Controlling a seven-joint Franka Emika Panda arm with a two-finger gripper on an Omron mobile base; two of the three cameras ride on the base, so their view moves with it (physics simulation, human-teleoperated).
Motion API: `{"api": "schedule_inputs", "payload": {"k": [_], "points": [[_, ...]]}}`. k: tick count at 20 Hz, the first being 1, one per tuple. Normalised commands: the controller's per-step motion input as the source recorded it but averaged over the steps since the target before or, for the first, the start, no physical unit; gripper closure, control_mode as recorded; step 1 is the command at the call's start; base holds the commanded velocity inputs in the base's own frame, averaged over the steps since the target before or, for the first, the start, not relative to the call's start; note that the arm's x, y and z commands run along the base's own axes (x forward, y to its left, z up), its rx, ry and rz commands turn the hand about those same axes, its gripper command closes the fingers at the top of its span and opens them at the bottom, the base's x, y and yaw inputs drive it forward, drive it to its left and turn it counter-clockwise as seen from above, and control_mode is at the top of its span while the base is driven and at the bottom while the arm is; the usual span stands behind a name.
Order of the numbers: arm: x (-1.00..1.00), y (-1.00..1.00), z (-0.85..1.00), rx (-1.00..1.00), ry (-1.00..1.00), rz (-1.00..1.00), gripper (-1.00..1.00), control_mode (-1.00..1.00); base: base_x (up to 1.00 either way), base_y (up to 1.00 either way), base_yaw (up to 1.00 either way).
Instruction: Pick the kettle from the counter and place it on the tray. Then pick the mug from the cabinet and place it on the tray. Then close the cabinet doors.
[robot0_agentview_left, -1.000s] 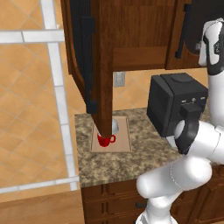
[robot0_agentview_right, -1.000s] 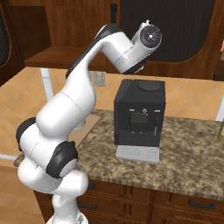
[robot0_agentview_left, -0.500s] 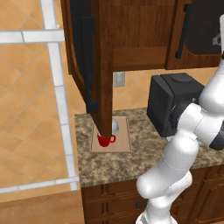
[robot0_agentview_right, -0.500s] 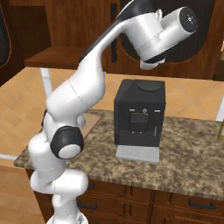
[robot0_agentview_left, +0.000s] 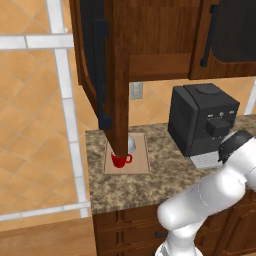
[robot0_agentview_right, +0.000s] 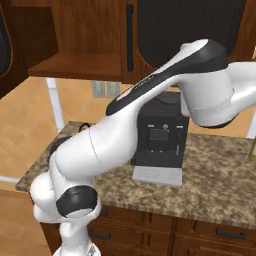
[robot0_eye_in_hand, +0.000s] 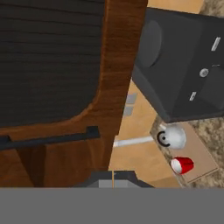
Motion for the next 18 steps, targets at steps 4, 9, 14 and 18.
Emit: {"api": "schedule_inputs", "payload": {"k": [4,9,14,18], "points": [[-1.00,1.00,-1.00,-0.14,-0.47,-0.36,1.00,-1.00,0.00,0.00,0.00],[-0.98,1.00,-0.98,-0.16,-0.47,-0.29,1.00,-1.00,0.00,0.00,0.00],[-0.76,1.00,-0.66,-0.20,-0.39,-0.22,1.00,-1.00,0.00,0.00,0.00],[-0.56,1.00,-0.25,-0.21,-0.32,-0.19,1.00,-1.00,0.00,0.00,0.00]]}}
